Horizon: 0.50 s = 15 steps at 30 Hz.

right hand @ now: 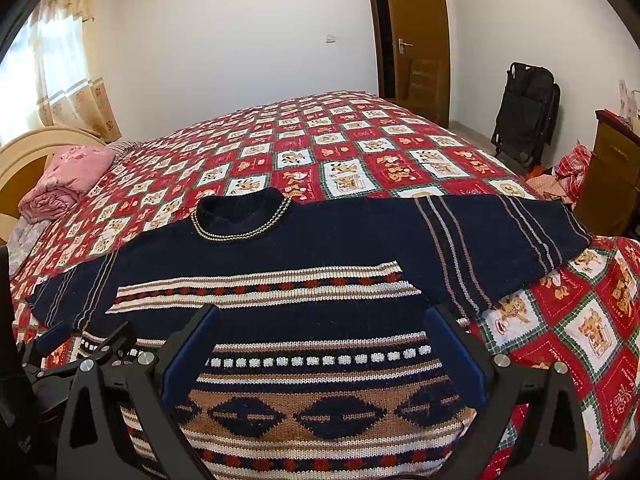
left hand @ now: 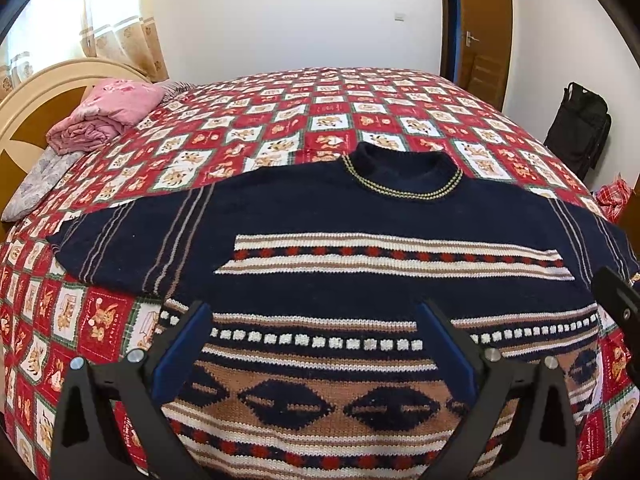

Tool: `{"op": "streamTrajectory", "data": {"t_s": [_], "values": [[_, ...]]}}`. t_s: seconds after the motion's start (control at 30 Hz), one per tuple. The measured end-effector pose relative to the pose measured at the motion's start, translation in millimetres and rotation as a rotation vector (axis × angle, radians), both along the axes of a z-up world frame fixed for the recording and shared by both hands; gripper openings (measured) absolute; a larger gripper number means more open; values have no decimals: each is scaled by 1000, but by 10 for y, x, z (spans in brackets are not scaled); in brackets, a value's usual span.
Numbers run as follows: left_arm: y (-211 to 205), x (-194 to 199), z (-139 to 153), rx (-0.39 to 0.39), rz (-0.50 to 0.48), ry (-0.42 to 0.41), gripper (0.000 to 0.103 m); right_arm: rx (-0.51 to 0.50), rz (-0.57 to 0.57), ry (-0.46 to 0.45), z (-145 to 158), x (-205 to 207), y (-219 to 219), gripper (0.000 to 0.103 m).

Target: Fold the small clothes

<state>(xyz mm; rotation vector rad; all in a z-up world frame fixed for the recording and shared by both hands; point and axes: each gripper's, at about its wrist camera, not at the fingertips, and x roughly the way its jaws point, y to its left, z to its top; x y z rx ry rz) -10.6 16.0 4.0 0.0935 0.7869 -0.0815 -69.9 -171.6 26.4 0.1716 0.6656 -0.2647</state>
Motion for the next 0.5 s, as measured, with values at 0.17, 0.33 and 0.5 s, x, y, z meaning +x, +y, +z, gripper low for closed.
{"op": "streamTrajectory", "data": {"t_s": [0.17, 0.33, 0.5], "values": [[2, 2, 0, 2, 0, 1, 103, 8, 2, 4, -29, -3, -16, 102], [-8, 0, -7, 1, 1, 3, 103, 8, -3, 5, -37, 7, -29, 102], [-20, -5, -19, -1, -5, 7, 103, -13, -24, 12, -22, 29, -128, 102]]}}
